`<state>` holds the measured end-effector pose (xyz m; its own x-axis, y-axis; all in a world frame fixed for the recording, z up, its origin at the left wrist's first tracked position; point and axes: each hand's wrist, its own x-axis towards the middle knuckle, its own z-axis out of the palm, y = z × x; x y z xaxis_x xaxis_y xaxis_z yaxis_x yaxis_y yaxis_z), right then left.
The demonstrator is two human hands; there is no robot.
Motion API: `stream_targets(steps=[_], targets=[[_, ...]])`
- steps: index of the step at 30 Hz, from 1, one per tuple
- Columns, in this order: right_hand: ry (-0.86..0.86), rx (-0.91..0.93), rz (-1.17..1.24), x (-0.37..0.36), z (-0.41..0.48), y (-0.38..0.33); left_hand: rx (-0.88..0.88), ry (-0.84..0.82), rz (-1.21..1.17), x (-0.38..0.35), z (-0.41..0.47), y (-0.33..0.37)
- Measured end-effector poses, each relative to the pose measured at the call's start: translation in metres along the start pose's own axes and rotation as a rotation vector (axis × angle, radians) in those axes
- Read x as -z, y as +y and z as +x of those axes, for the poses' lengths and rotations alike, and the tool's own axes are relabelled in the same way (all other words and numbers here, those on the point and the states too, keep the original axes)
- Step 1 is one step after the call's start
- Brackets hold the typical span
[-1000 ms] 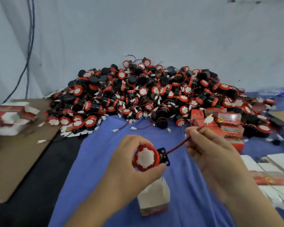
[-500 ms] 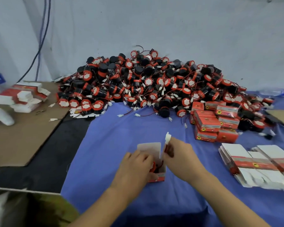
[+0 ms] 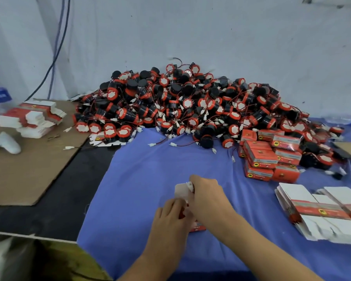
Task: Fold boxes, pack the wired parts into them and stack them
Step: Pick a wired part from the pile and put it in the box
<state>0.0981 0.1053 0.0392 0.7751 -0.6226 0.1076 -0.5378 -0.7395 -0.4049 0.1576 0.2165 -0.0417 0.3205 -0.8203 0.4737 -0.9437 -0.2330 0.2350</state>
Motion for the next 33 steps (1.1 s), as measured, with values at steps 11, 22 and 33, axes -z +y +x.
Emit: stream_targets(steps=[11, 22, 33], targets=[[0.016, 0.11, 0.004, -0.034, -0.016, 0.003, 0.319, 0.157, -0.544, -0.029, -0.004, -0.008], [-0.188, 0.285, -0.11, -0.032, -0.012, 0.011, 0.685, 0.106, -1.621, -0.025, -0.002, -0.007], [-0.224, 0.113, -0.071, -0.025, 0.0, 0.004, 0.481, -0.135, -1.53, -0.017, -0.016, -0.026]])
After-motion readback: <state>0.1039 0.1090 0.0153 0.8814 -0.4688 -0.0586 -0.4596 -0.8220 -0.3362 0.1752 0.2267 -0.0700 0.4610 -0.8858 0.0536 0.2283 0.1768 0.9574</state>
